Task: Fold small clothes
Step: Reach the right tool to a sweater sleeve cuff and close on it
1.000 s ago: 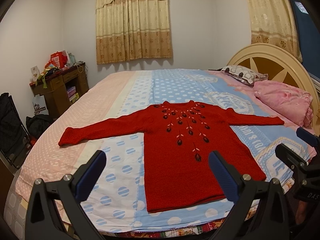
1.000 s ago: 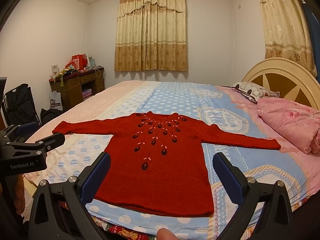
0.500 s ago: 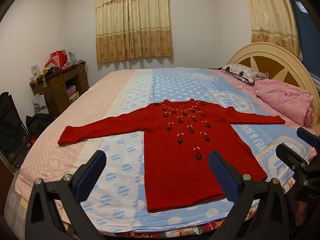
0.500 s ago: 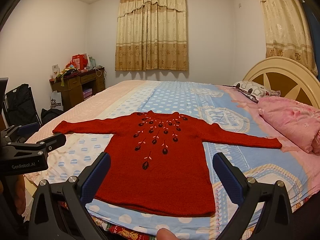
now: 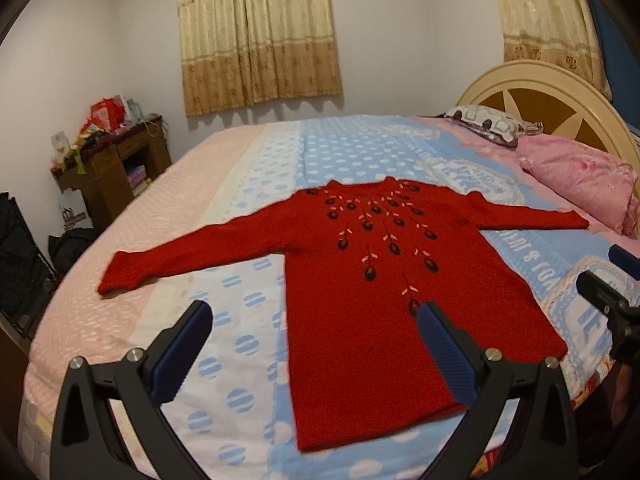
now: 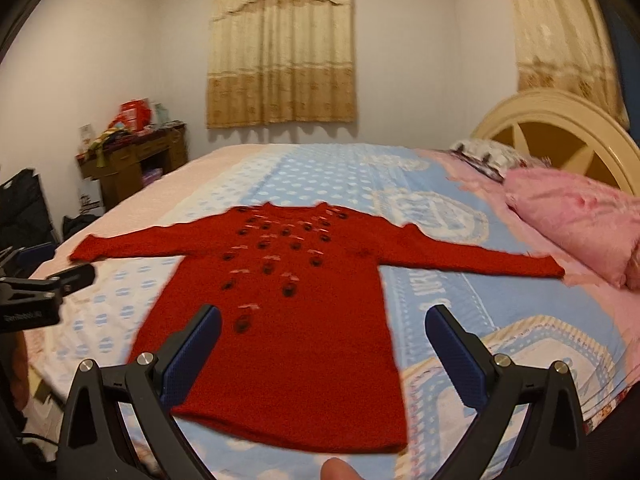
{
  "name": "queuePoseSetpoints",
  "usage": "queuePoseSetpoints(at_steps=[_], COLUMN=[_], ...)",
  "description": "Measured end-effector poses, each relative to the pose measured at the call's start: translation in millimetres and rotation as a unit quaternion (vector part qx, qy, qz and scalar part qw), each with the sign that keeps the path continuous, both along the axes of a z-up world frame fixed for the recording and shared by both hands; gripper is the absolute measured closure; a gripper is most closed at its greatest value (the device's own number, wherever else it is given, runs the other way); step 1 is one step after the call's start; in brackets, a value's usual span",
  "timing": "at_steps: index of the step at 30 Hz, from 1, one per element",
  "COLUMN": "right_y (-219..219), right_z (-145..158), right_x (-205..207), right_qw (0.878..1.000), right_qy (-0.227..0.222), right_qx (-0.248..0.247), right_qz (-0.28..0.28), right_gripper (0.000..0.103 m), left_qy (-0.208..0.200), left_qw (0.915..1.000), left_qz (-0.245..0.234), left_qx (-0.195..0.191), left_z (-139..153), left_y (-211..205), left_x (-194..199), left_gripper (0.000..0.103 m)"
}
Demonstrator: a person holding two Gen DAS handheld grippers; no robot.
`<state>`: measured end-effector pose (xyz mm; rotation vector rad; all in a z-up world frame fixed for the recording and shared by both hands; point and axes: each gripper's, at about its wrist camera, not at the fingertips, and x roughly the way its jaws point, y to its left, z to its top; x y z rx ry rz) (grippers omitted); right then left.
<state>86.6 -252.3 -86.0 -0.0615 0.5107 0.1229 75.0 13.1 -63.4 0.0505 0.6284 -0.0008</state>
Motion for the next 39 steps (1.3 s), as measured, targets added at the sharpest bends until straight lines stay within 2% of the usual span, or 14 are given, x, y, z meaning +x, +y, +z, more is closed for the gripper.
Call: queuePoseSetpoints(at_steps=[3, 7, 12, 15, 17, 19, 24, 28, 29, 30, 31, 34, 39], right_y=[-25.0, -65.5, -124.1, -163.9, -194.1, -223.8, -297.9, -347.1, -355.7, -361.5, -368.3, -385.8, -394.0], right_z=[-16.1, -31.2, -40.9, -44.2, -44.7, -44.8, -43.4, -47.9, -50.2, -52.3, -54.8, -64.5, -66.9], right_x=[28.8, 66.8, 112.4, 137.9, 152.8, 165.7, 185.5, 197.8, 200.9, 203.5, 207.3, 217.0, 236.1], right_qw=[0.999, 0.996, 0.989, 0.982, 0.976, 0.97, 0.943, 0.919, 0.914, 0.91, 0.907, 0.896, 0.894], right_qy=[0.023, 0.053, 0.075, 0.089, 0.095, 0.1, 0.112, 0.128, 0.132, 0.135, 0.14, 0.154, 0.15], right_qx=[0.016, 0.039, 0.057, 0.08, 0.093, 0.097, 0.148, 0.179, 0.185, 0.19, 0.19, 0.198, 0.187], right_qz=[-0.027, -0.06, -0.11, -0.144, -0.17, -0.201, -0.277, -0.328, -0.336, -0.342, -0.348, -0.366, -0.379], right_gripper=[0.001, 0.001, 0.001, 0.005, 0.01, 0.024, 0.038, 0.041, 0.044, 0.052, 0.055, 0.055, 0.055], left_qy=[0.004, 0.0, 0.029, 0.045, 0.057, 0.064, 0.082, 0.099, 0.102, 0.104, 0.108, 0.113, 0.121], left_qw=[1.0, 0.9998, 0.9992, 0.9987, 0.9979, 0.9972, 0.9959, 0.9947, 0.9944, 0.9941, 0.9937, 0.9932, 0.9923], left_qz=[-0.003, -0.002, 0.011, 0.019, 0.029, 0.039, 0.037, 0.027, 0.026, 0.026, 0.025, 0.024, 0.022], left_qx=[0.002, 0.022, 0.025, 0.018, 0.01, -0.001, -0.012, -0.01, -0.012, -0.015, -0.017, -0.017, -0.018], left_z=[-10.6, -27.0, -53.6, -64.4, -70.9, -76.1, -90.0, -101.7, -102.9, -104.4, -106.0, -110.6, -117.7], left_y=[-2.2, -10.0, -4.9, 2.4, 9.0, 14.8, 15.1, 10.1, 10.1, 10.3, 10.2, 10.4, 10.1], left_x=[24.5, 53.5, 93.5, 113.2, 125.3, 132.9, 141.6, 146.5, 147.9, 149.8, 150.6, 153.8, 156.1], left_gripper=[0.0, 0.0, 0.0, 0.0, 0.0, 0.0, 0.0, 0.0, 0.0, 0.0, 0.0, 0.0, 0.0])
